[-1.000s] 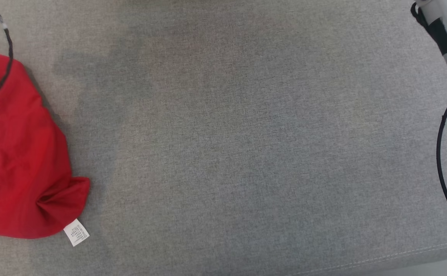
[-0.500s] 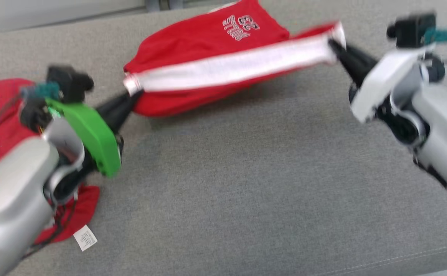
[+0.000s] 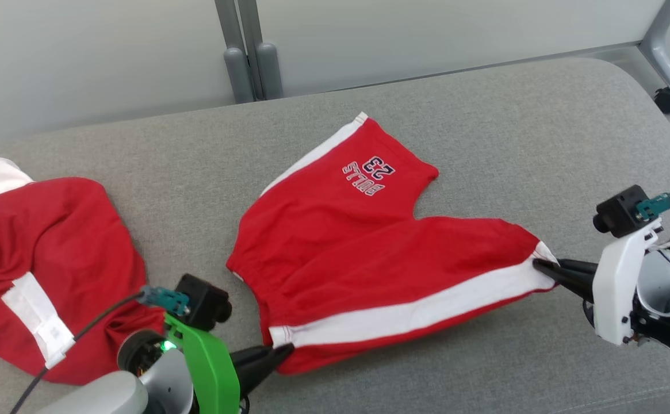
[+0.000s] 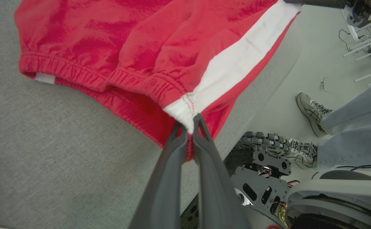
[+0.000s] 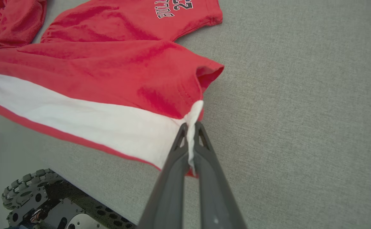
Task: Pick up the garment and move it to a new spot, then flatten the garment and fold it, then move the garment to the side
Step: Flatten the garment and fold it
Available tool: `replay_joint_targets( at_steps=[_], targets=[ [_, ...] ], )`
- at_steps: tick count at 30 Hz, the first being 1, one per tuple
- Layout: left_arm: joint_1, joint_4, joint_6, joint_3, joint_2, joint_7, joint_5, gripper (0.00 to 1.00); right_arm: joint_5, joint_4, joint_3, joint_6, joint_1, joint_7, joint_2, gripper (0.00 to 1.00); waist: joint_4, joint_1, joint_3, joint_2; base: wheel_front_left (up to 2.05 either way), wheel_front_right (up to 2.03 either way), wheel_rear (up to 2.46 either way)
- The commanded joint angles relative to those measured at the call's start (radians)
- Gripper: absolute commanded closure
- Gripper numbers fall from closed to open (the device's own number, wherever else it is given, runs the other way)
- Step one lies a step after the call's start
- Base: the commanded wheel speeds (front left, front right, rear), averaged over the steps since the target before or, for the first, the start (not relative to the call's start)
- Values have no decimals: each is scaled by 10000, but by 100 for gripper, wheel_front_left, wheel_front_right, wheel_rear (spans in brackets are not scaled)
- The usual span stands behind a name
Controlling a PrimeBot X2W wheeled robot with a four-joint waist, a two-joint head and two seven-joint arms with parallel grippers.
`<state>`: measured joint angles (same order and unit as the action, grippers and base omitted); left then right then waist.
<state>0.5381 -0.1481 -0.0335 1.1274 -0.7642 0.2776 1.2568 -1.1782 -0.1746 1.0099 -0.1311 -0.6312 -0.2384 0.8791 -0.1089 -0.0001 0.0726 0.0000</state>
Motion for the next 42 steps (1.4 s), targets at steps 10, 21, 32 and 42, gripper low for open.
replay_joint_targets(
  at_steps=[10, 21, 32, 42],
  targets=[
    [625, -752, -199, -315, -471, 1769, 1556, 100, 404, 1257, -1863, 8, 505, -1163, 412, 100, 612, 1, 176, 0, 0, 0, 0],
    [2672, 943, 265, -911, 251, 3918, 3019, 100, 505, -295, -2865, 8, -1622, -3725, -1327, 100, 1368, 1, 1580, 0, 0, 0, 0],
    [4179, 2828, 606, -1406, 1524, 4781, 3845, 100, 844, -3109, -3426, 5, -3898, -5276, -2774, 100, 2066, 1, 2726, 0, 0, 0, 0],
    [4640, 3720, 1030, -1624, 1834, 4544, 3596, 100, 1187, -4248, -3960, 6, -4781, -4942, -3048, 100, 2400, 1, 3204, 0, 0, 0, 0]
  ],
)
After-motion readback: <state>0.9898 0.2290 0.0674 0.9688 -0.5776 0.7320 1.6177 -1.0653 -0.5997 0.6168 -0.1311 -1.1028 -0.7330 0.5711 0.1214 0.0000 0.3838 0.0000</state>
